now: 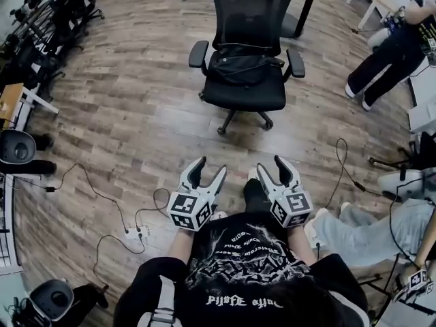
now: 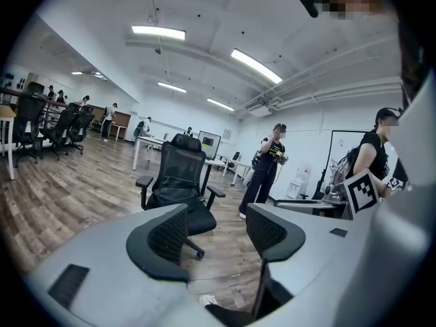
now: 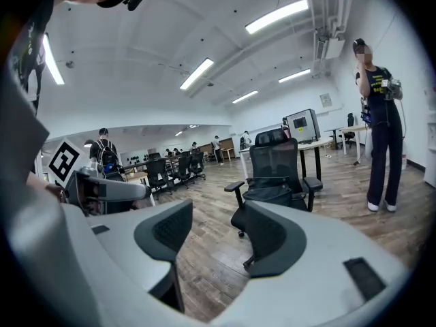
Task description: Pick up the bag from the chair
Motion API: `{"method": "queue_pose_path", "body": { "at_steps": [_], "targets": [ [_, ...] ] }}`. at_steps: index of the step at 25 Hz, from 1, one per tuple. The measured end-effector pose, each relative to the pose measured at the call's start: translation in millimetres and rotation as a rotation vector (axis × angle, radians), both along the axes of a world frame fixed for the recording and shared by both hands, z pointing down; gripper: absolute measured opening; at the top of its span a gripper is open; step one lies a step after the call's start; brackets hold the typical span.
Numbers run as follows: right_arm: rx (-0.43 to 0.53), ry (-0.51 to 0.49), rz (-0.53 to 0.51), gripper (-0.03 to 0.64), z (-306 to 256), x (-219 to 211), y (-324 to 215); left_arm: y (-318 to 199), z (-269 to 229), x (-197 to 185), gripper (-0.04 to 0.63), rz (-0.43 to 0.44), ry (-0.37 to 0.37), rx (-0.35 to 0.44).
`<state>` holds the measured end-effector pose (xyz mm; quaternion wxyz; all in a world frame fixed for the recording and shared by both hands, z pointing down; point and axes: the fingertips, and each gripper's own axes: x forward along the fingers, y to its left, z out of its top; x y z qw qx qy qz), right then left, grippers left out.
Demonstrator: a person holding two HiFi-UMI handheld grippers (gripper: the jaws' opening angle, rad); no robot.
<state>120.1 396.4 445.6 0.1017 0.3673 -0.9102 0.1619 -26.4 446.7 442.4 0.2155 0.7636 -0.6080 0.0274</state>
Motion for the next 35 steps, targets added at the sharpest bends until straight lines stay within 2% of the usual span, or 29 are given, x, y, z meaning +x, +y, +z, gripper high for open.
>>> {"method": "queue_pose_path", "body": {
  "at_steps": [9,15,18,22,29,35],
  "targets": [
    [0.002,0.001,-0.092,0.256,-4,-3,-123,-111,-6,15,0.272,-0.043,-0.009,-0.032],
    [-0.007,0.004,-0.14,0.255,2,12,-191,-178,-2,37,0.272,-0.072,-0.019,-0.045],
    [-0.001,-0.002,-0.148,0.255,0,22,-220,-202,0,47,0.272,-0.092,0.0,-0.05],
    [-0.011,-0.007,-0.159,0.255,5,37,-249,-230,5,58,0.272,-0.139,0.038,-0.047],
    [-0.042,-0.022,-0.157,0.255,14,47,-278,-256,15,65,0.272,-0.149,0.031,-0.084],
    [-0.042,-0.02,-0.146,0.255,17,44,-294,-277,24,54,0.272,-0.151,0.025,-0.095]
  ]
}}
